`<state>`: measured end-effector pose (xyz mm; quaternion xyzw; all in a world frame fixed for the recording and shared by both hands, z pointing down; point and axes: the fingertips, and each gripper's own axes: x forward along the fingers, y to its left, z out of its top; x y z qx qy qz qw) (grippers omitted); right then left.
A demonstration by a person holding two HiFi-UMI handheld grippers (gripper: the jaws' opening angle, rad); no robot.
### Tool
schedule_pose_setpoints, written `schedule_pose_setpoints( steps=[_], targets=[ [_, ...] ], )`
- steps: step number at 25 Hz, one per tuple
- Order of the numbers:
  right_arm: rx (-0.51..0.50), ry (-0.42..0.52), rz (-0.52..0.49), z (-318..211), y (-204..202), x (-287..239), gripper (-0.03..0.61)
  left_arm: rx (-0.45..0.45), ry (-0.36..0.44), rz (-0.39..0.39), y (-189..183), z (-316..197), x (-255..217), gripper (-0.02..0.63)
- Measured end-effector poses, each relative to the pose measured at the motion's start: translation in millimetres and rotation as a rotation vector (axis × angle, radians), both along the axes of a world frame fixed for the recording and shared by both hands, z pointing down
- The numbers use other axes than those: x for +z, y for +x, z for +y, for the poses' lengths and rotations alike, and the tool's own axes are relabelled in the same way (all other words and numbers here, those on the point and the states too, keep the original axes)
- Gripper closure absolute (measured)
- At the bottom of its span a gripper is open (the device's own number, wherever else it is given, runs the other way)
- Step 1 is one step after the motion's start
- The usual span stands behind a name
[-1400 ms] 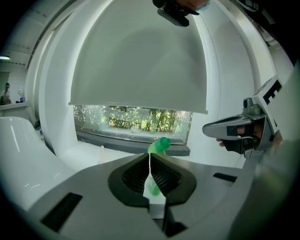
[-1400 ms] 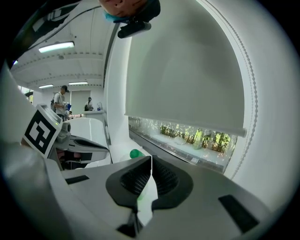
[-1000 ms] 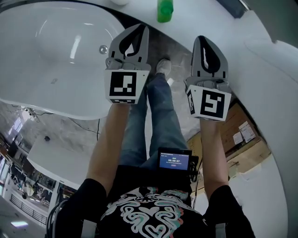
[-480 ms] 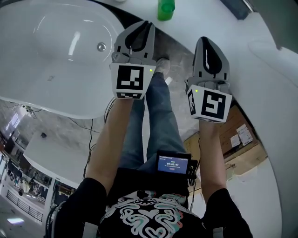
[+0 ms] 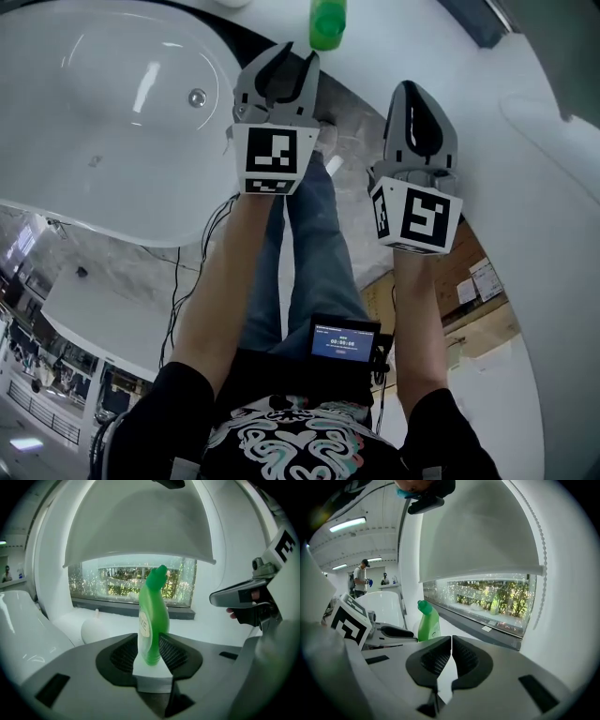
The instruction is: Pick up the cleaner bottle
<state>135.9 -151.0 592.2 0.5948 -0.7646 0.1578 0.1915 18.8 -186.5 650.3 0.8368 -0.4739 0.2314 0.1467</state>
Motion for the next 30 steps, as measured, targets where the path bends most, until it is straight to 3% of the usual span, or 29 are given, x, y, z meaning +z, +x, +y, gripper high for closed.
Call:
schedule_pose_setpoints(
  steps=[1, 10, 18, 30],
  targets=[
    [0.005, -0.004, -0.003, -1, 0, 2, 0.551, -0.006, -0.008, 0.008, 1, -1, 4, 0.47],
    [0.005, -0.015, -0.027, -6, -1, 8, 0.551, -0.027, -0.012, -0.029, 17, -6, 29, 0.35],
    [0.004, -0.017, -0.043, -5, 0, 11, 0.551, -0.043, -0.01, -0.002, 34, -13, 45, 0.337],
    [0.019, -0.024, -0.072, -4, 2, 11, 0.551, -0.1, 0.021, -0.044, 44, -31, 54, 0.334]
  ],
)
